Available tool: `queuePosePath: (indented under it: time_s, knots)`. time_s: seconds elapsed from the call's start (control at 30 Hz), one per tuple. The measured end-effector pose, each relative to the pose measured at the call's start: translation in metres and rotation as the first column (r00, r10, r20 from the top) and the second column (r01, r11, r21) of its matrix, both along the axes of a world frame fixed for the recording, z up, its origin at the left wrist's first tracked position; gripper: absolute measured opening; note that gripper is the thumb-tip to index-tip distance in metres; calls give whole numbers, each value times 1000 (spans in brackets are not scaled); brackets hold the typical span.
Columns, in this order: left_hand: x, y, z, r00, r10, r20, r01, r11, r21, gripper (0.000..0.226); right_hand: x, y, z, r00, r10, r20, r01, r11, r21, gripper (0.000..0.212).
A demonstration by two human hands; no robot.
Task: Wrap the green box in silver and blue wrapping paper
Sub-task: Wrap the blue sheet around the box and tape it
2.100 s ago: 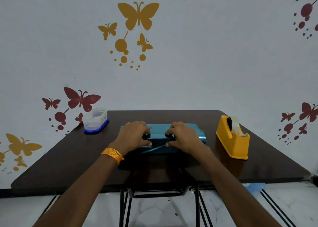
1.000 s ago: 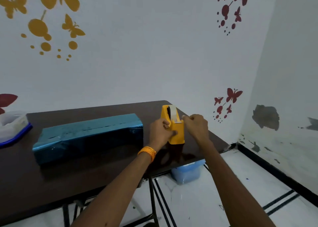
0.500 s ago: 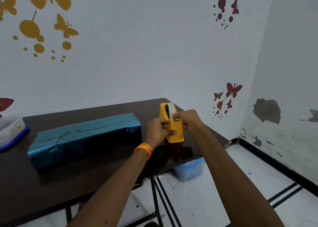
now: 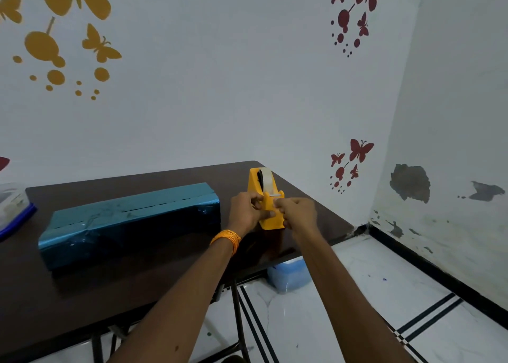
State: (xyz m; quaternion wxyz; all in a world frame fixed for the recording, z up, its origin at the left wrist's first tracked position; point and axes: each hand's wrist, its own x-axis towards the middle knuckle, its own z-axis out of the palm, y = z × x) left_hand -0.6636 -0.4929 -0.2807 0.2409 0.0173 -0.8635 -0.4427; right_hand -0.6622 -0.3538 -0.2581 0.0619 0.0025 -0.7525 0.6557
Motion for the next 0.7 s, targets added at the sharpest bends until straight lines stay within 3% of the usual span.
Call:
queuePosePath:
  time_s: [0.1,0.2,0.27,0.37,0.43,0.5,0.57,0.67,0.7]
  knots:
    - [0,0,-1,1000,2,-5,-2,1000,-13,57,1,-3,-8,1000,-1,-12,1,1000,18,23]
    - [-1,-3,0,1000,-2,6,3,999,-40,57,0,-3,-10,993,-49,-107,68,981,182,23]
    - [1,-6,3,998,-26,51,31,995,-95,60,2,1,-12,979,-81,-187,135,944,302,23]
    - [9,-12,13,986,-76,145,107,970,-217,65,12,6,-10,959,-35,-281,138,925,354,23]
    - [20,-20,22,989,-80,127,114,953,-281,50,23,1,-1,944,12,-331,118,922,370,22]
    - [38,-39,38,998,-35,47,48,946,-320,29,35,-14,15,918,133,-373,10,934,358,22]
    - [65,-76,60,998,54,-16,-56,926,-373,22,49,-43,29,880,315,-357,-231,938,258,19]
    - [104,-140,89,979,193,-63,-201,870,-451,23,59,-86,46,775,535,-337,-512,843,162,5]
    - [117,-160,94,971,238,-34,-227,856,-464,25,61,-100,50,727,598,-337,-570,800,188,17]
